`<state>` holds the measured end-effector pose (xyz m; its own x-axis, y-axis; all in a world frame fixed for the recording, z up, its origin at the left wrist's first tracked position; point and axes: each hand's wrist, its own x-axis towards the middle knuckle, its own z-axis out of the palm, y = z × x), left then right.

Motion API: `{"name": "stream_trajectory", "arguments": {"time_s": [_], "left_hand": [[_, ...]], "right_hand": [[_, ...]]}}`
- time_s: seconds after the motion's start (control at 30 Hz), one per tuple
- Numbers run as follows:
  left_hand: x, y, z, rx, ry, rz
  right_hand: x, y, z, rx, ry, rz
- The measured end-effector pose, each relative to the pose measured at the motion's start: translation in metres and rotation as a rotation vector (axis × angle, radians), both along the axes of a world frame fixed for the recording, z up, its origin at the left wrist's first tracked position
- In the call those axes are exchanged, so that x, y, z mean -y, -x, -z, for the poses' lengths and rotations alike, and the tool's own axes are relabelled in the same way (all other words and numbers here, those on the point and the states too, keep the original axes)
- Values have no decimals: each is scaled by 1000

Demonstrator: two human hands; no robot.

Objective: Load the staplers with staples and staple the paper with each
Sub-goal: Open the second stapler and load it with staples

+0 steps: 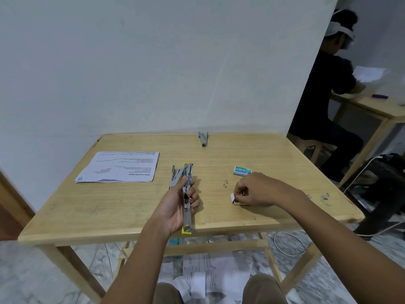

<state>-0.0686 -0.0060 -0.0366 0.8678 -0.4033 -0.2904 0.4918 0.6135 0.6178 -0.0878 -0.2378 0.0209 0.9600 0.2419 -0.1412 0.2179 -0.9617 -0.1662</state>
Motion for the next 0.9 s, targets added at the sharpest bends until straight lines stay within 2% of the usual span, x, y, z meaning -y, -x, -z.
{"name": "stream_trajectory", "arguments": {"time_s": [0.13,0.3,0.47,0.57,0.63,0.73,0.9], "left_hand": [[1,0,-1,-3,-5,2],[0,1,-1,3,-10,8],[0,0,0,-7,-12,9],[0,1,0,-12,-7,9],[0,2,-1,-17,-3,10],[0,2,0,-24,7,19],[0,4,-4,-19,18,30]], "right_hand": [[1,5,0,20,-178,68],[2,9,12,168,-478,210],[-1,15,20,265,-953,359],[-11,13,19,202,-1265,403],[-20,12,18,140,-1392,414],[-35,13,19,95,-1401,396],[-63,11,22,106,-1305,365]]}}
